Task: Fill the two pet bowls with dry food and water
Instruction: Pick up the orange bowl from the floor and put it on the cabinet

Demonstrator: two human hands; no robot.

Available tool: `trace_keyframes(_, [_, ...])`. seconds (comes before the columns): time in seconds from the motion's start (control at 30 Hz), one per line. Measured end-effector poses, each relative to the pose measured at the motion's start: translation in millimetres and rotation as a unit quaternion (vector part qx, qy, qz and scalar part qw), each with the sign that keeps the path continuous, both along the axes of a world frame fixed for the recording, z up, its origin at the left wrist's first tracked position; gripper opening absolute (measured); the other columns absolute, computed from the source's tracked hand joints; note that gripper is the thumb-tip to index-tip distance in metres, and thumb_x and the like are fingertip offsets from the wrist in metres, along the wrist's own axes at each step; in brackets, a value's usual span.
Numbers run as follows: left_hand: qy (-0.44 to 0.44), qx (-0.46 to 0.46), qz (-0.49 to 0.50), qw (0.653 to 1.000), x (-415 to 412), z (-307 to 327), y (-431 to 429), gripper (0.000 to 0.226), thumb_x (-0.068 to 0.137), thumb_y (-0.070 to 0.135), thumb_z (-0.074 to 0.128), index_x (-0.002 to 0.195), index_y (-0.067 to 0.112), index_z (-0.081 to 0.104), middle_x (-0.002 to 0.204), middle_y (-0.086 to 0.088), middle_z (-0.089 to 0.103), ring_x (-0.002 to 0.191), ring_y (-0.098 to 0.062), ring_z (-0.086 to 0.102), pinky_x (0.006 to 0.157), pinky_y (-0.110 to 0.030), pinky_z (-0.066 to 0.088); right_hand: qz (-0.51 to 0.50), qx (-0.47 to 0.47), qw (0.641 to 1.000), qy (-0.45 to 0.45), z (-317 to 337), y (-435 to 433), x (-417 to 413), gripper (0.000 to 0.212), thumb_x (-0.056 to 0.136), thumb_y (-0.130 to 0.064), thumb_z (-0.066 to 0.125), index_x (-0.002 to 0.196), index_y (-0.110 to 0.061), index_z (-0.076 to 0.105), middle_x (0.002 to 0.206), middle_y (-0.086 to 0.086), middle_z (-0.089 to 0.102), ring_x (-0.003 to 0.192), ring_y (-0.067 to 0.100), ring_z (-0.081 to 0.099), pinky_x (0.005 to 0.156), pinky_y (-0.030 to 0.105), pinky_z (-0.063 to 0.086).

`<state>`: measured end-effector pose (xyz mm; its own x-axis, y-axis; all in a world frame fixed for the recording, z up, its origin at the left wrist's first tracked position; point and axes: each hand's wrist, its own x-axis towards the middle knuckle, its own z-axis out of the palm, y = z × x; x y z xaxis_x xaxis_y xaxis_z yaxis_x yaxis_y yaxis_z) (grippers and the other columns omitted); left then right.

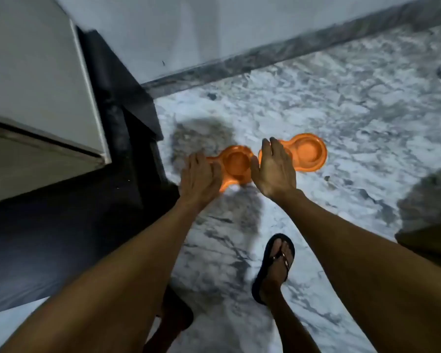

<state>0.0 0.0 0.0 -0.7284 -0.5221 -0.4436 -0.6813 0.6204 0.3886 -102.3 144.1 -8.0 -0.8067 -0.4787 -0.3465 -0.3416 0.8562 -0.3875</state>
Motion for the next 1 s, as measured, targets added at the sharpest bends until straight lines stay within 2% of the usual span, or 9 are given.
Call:
trace_keyframes(0.1, [-0.026,0.046,0.074,0.996,-5,-79,12,0.053,0.103,0.032,0.038,0.144,-0.001,0.035,0.151,-0.022,0.034,0.140,-0.037,0.031,0.111,-0.050,0.031,-0.017,-0.014,0.999,-0.023,-80,3,-10,0.055,0.098,-0.031,0.047,0.142,0.000,0.040,0.147,0.023,0.041,0.134,0.042,0.041,0.101,0.051,0.042])
trace_keyframes(0.2, [-0.052,0.078,0.131,0.987,5,-164,16,0.061,0.103,0.037,0.037,0.151,0.001,0.024,0.157,-0.021,0.027,0.145,-0.037,0.024,0.115,-0.052,0.026,-0.066,-0.023,0.995,-0.074,-151,3,-10,0.043,0.099,-0.026,0.047,0.133,0.002,0.045,0.135,0.024,0.047,0.120,0.046,0.050,0.087,0.050,0.044])
trace_keyframes(0.33, [-0.075,0.084,0.261,0.959,11,-244,10,0.058,0.098,0.035,0.048,0.142,-0.001,0.036,0.148,-0.024,0.038,0.138,-0.040,0.037,0.110,-0.045,0.034,-0.209,-0.031,0.968,-0.138,-222,-6,-10,0.043,0.101,-0.027,0.046,0.130,0.004,0.046,0.133,0.027,0.050,0.120,0.046,0.052,0.090,0.048,0.043])
trace_keyframes(0.5, [-0.049,0.110,0.422,0.899,12,-314,-12,0.075,0.074,0.056,0.060,0.124,0.001,0.051,0.126,-0.024,0.058,0.111,-0.045,0.061,0.091,-0.053,0.053,-0.349,-0.050,0.919,-0.175,-276,-15,-11,0.046,0.099,-0.031,0.052,0.130,0.001,0.044,0.131,0.025,0.057,0.122,0.043,0.054,0.095,0.044,0.045])
trace_keyframes(0.7, [-0.041,0.113,0.443,0.888,10,-338,-16,0.043,0.072,0.037,0.061,0.098,0.002,0.061,0.117,-0.026,0.059,0.097,-0.046,0.063,0.083,-0.056,0.057,-0.392,-0.041,0.903,-0.171,-294,-26,-13,0.049,0.096,-0.033,0.060,0.129,-0.001,0.044,0.131,0.022,0.058,0.123,0.040,0.054,0.095,0.044,0.044])
trace_keyframes(0.77, [-0.029,0.110,0.458,0.882,7,-335,-16,0.017,0.076,0.024,0.057,0.078,0.007,0.057,0.115,-0.028,0.060,0.097,-0.045,0.063,0.084,-0.055,0.057,-0.409,-0.049,0.895,-0.171,-294,-27,-17,0.050,0.092,-0.030,0.065,0.129,-0.002,0.045,0.131,0.019,0.060,0.123,0.039,0.055,0.097,0.042,0.044])
trace_keyframes(0.83, [-0.011,0.105,0.474,0.874,4,-323,-15,0.014,0.081,0.016,0.056,0.069,0.015,0.049,0.118,-0.027,0.059,0.100,-0.042,0.061,0.086,-0.053,0.056,-0.428,-0.058,0.885,-0.171,-287,-25,-21,0.054,0.088,-0.031,0.070,0.129,-0.004,0.047,0.130,0.017,0.061,0.123,0.038,0.057,0.099,0.040,0.044])
trace_keyframes(0.9, [0.000,0.104,0.472,0.875,1,-303,-14,0.004,0.083,0.015,0.055,0.081,0.012,0.056,0.122,-0.025,0.058,0.101,-0.040,0.061,0.088,-0.050,0.056,-0.441,-0.068,0.878,-0.174,-268,-21,-22,0.057,0.086,-0.032,0.073,0.129,-0.003,0.049,0.126,0.019,0.063,0.118,0.039,0.059,0.097,0.041,0.047])
trace_keyframes(1.0, [-0.007,0.093,0.457,0.884,-8,-253,-13,0.027,0.085,0.015,0.057,0.108,0.002,0.064,0.122,-0.024,0.061,0.105,-0.039,0.062,0.092,-0.043,0.053,-0.453,-0.080,0.869,-0.182,-219,-12,-29,0.060,0.083,-0.035,0.074,0.127,-0.004,0.049,0.123,0.021,0.062,0.116,0.041,0.059,0.097,0.045,0.050])
